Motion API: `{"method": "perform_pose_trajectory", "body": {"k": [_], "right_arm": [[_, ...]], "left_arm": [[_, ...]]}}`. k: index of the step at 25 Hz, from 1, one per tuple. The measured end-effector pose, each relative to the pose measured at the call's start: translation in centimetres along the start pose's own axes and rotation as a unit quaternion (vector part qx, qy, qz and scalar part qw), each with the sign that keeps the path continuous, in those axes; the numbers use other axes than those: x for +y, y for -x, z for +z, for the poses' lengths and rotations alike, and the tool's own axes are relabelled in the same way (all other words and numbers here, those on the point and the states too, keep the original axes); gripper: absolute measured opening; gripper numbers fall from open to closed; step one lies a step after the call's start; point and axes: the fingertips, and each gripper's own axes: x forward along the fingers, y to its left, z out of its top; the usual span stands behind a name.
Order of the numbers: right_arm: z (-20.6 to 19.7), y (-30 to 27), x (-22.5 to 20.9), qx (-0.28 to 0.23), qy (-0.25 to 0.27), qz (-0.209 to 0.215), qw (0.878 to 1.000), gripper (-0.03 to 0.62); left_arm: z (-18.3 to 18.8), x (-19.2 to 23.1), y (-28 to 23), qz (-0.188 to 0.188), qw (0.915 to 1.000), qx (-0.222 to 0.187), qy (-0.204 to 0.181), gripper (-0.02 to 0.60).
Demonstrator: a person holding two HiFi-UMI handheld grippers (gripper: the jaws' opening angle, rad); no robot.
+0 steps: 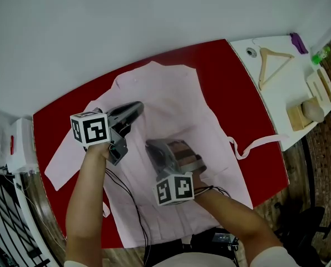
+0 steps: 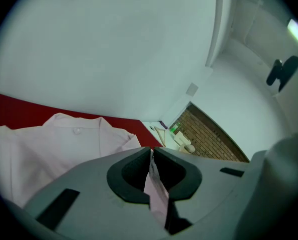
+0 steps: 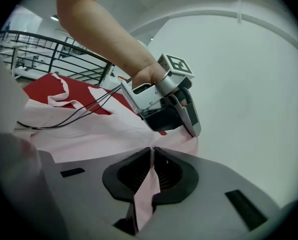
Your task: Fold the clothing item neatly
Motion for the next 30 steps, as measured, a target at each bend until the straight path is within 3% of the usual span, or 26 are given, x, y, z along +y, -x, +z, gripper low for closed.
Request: {"method": "perform_pose_trajectory", "body": {"k": [7,15,20,22,27,30], "right_arm": [[0.8,-2.8,5.5,0.013,0.022,0.050,0.998,0.032],[-1.1,-5.4,9.5,0.054,0.021,0.087,0.995,0.034],[-2.1,-5.9,10.5,0.073,0.022,0.096,0.992,0.032],[-2.4,-6.0,10.9,0.079,0.023,0.100,0.992,0.034],[-3.0,-6.1,12.5,0.086,0.031,0.134,0.987,0.034],[-2.8,-5.8,13.7,0.077,0.057,0.162,0.982,0.067]], "left_arm": [[-4.0,5.2,4.4,0.039,0.9984,0.018,0.037,0.023],[-8.5,10.2,5.1,0.082,0.9930,0.072,0.046,0.023],[-9.3,11.1,5.4,0.088,0.9920,0.078,0.045,0.026],[-9.0,11.6,6.1,0.098,0.9917,0.071,0.045,0.090],[-7.5,11.3,7.8,0.115,0.9922,0.045,0.017,0.121],[-7.7,9.5,7.2,0.098,0.9931,0.062,-0.018,0.120]]}}
